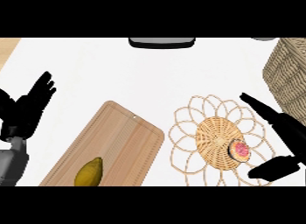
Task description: Pick the cupcake from the placemat and place it in the basket
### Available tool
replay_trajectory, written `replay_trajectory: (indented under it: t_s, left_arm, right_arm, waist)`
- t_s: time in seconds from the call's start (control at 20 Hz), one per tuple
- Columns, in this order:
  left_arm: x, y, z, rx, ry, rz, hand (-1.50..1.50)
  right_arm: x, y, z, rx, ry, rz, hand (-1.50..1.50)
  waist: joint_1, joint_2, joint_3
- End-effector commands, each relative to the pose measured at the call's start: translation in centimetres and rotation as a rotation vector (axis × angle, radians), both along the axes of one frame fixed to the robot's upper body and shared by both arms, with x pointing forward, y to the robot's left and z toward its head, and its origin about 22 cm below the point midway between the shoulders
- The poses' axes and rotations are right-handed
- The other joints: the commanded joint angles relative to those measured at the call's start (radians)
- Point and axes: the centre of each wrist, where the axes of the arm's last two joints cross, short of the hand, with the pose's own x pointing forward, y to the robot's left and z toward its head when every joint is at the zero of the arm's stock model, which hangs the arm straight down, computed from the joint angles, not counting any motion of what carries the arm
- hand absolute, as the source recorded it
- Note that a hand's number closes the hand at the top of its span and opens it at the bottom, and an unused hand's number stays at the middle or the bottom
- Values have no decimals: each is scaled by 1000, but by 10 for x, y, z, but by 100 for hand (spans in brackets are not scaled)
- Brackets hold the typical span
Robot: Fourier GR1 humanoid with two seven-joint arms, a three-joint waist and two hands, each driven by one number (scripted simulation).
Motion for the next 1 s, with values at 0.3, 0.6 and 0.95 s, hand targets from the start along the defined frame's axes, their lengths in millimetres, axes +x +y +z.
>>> replay_trajectory:
  t_s: [0.3, 0.6, 0.95]
  left_arm:
    - [-6, 9, -11, -14, 12, 12, 0]
    - [1, -3, -4, 2, 11, 5, 0]
    - [-8, -8, -8, 12, -13, 18, 0]
  right_arm:
    - [-5, -16, -18, -64, 50, 20, -150]
    - [6, -26, -17, -33, 43, 46, -150]
    - [-20, -8, -38, 9, 46, 121, -150]
  waist:
    - [-5, -1, 0]
    - [-5, -1, 0]
    - [-6, -1, 0]
